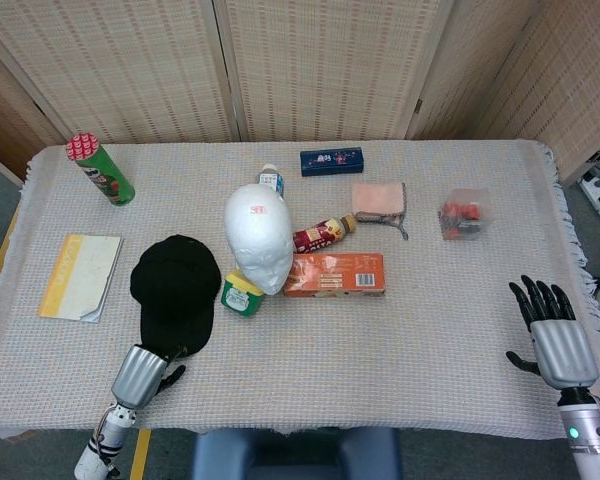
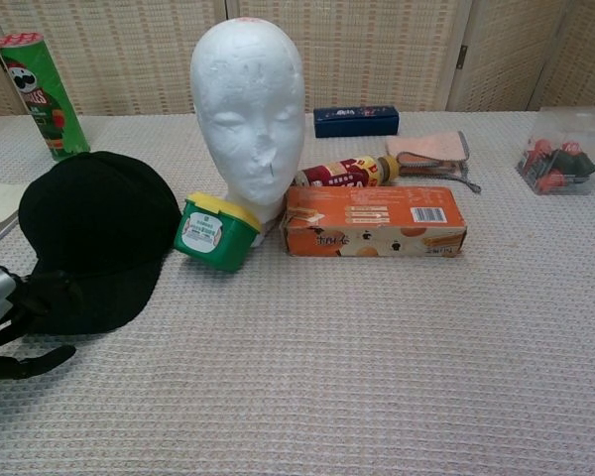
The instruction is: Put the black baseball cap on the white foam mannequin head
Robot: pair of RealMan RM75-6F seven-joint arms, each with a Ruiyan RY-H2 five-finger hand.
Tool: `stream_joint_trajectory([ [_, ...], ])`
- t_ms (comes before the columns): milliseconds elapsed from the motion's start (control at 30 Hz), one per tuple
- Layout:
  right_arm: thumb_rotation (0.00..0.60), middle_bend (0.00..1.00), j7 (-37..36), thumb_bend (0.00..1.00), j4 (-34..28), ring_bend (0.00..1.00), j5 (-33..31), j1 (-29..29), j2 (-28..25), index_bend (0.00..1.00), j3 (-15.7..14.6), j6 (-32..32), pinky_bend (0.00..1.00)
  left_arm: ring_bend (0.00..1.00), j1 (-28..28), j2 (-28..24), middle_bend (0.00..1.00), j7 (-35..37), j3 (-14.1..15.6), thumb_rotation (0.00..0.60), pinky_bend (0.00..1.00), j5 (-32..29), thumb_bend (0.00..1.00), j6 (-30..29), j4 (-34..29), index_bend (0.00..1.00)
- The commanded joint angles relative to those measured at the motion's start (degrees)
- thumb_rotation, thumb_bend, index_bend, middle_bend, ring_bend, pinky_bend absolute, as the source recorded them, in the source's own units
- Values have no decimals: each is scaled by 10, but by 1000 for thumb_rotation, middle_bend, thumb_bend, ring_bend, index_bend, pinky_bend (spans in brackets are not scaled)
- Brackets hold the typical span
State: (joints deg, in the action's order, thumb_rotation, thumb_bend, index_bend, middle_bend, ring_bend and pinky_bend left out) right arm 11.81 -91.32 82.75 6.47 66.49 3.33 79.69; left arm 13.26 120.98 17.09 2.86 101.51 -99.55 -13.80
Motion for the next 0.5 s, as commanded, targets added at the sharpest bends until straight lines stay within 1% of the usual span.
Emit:
stream_joint_trajectory([
  [33, 600, 0, -2, 56, -2, 0, -1, 0, -2, 0, -1, -3, 0, 1000, 9, 12, 1000, -3, 6, 600, 1000, -6, 260, 13, 24, 529],
  [233, 600, 0, 0, 56, -6, 0, -7, 1, -6, 0, -2, -8, 0, 1000, 17, 17, 1000, -8, 5, 600, 1000, -20, 265, 36, 46, 518],
  [500, 600, 0, 15, 56, -9, 0, -11, 0, -2, 0, -3, -7, 0, 1000, 27, 15, 1000, -13, 1, 600, 1000, -39, 309, 63, 61, 510],
])
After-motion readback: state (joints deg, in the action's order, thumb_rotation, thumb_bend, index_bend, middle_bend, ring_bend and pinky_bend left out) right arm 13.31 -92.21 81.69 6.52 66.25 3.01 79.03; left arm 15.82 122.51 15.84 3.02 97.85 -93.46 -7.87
